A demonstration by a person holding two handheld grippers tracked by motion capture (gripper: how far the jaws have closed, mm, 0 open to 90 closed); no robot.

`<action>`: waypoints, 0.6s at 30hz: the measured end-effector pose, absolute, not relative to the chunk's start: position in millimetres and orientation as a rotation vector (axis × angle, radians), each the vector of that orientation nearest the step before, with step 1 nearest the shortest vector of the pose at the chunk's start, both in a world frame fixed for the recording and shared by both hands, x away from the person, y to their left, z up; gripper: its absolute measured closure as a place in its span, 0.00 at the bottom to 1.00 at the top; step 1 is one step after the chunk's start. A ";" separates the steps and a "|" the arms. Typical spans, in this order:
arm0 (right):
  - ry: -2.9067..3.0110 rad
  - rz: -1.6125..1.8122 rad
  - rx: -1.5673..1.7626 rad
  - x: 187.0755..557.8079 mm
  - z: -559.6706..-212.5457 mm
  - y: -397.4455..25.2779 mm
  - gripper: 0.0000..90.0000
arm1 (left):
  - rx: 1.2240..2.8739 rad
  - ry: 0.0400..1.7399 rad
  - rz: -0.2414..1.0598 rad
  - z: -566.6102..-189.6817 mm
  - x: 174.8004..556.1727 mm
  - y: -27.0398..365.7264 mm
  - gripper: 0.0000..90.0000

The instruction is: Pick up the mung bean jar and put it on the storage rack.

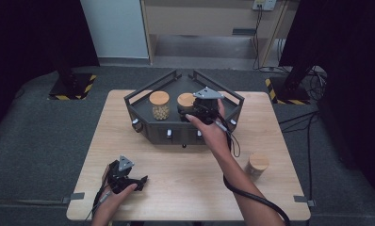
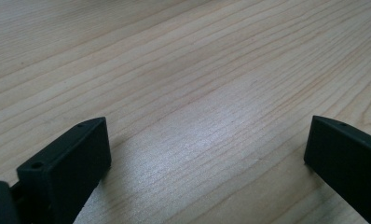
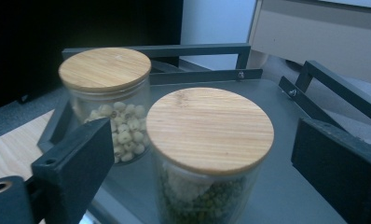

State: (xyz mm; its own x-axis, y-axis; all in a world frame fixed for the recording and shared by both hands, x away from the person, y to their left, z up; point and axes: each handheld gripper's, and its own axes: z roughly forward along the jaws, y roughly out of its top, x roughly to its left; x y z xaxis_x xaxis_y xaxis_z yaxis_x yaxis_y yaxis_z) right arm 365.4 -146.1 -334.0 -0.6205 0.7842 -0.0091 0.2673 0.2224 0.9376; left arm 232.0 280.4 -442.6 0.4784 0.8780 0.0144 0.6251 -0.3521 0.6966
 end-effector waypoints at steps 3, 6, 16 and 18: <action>2.017 1.399 0.963 360.1 -333.8 -149.8 0.05 | 2.098 1.238 0.520 -442.6 232.0 280.4 0.00; 2.016 1.407 0.954 354.9 -334.6 -154.3 0.05 | 2.098 1.238 0.519 -442.5 232.0 280.4 0.00; 2.027 1.382 0.950 342.5 -338.2 -168.1 0.02 | 2.098 1.241 0.521 -442.4 232.5 279.5 0.00; 2.032 1.383 0.947 340.1 -338.3 -171.8 0.02 | 2.098 1.241 0.521 -442.4 232.5 279.5 0.00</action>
State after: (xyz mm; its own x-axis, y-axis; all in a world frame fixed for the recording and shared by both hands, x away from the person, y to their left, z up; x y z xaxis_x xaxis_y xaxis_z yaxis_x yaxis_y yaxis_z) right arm 340.1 -171.8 -338.3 -0.6318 0.7748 -0.0210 0.2644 0.2409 0.9338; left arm 232.5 279.5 -442.4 0.4760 0.8793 0.0151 0.6267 -0.3512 0.6956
